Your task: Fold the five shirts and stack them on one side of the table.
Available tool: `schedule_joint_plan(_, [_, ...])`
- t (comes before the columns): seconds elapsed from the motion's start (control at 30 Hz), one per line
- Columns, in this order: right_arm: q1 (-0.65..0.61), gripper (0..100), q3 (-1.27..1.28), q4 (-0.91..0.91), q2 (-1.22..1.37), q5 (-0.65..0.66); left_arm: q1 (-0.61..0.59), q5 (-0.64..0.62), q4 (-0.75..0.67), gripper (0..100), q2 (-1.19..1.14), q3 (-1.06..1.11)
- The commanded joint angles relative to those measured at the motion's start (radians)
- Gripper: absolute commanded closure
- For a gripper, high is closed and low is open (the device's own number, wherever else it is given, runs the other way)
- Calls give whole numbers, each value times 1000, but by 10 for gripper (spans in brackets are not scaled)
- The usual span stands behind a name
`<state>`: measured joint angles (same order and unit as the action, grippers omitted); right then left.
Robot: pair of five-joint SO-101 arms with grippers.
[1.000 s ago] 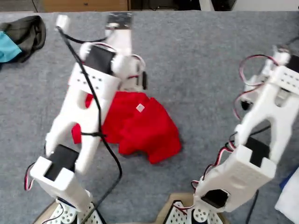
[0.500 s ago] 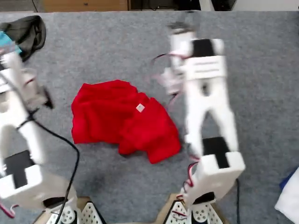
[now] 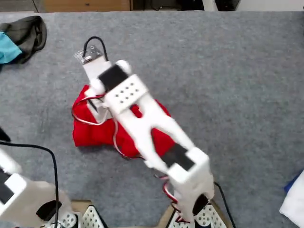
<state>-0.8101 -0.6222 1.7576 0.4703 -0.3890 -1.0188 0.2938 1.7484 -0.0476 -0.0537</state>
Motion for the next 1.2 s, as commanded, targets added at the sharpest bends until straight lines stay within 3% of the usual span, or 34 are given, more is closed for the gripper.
schedule_joint_plan(0.0, [-18,691,-186,-5,117,-100,-55,54,9,790,62,52])
schedule_joint_plan(0.23, [-59,691,-444,14,326,-204,-110,77,-58,790,231,172])
schedule_joint_plan(0.7, [-110,693,-702,9,677,-247,-109,78,-86,790,601,523])
schedule_joint_plan(0.8, [-105,759,-759,9,760,-245,-110,78,-86,790,671,569])
schedule_joint_plan(0.93, [-82,972,-858,9,854,-244,-110,78,-86,790,762,617])
schedule_joint_plan(1.17, [2,991,-969,17,895,-235,-109,78,-143,789,883,683])
